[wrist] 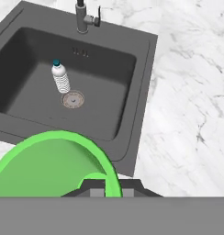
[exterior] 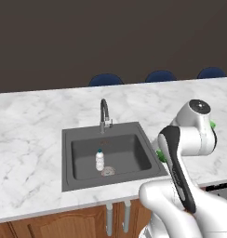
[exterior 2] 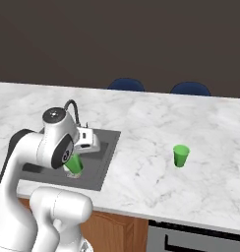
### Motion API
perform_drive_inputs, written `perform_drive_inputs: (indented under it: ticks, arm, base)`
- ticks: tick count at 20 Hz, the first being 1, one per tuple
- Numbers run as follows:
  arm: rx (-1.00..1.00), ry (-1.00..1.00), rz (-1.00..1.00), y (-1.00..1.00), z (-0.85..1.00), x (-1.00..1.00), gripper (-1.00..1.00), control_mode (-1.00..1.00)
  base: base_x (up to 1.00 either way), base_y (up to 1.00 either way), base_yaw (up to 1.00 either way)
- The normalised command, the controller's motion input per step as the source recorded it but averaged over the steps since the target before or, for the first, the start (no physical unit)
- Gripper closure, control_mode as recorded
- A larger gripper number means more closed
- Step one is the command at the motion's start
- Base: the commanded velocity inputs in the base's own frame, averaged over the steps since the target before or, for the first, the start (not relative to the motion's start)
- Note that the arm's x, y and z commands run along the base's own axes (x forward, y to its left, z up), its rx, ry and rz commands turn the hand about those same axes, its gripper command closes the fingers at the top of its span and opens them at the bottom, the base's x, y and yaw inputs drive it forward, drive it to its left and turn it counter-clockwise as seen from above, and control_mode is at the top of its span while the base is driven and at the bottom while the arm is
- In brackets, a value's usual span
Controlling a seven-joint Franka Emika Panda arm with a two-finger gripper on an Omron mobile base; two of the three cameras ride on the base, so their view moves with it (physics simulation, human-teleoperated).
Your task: Pick the cup and cup and place them in the sink. Then turn on the water.
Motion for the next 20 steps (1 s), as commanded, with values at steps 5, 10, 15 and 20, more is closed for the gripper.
perform_drive_inputs:
  ticks: [5, 10, 15, 20]
  arm:
    - [0.14, -0.03, -0.07, 0.34, -0.13, 0.13, 1.0, -1.0]
    - [0.24, 0.0, -0.11, 0.42, -0.03, 0.21, 1.0, -1.0]
    - [0.17, 0.01, -0.13, 0.3, -0.01, 0.21, 1.0, -1.0]
    - [0.05, 0.01, -0.12, 0.12, 0.0, 0.25, 1.0, -1.0]
  base:
    - [0.0, 0.0, 0.0]
    - [0.0, 0.0, 0.0]
    - [0.0, 0.0, 0.0]
    - [0.0, 0.0, 0.0]
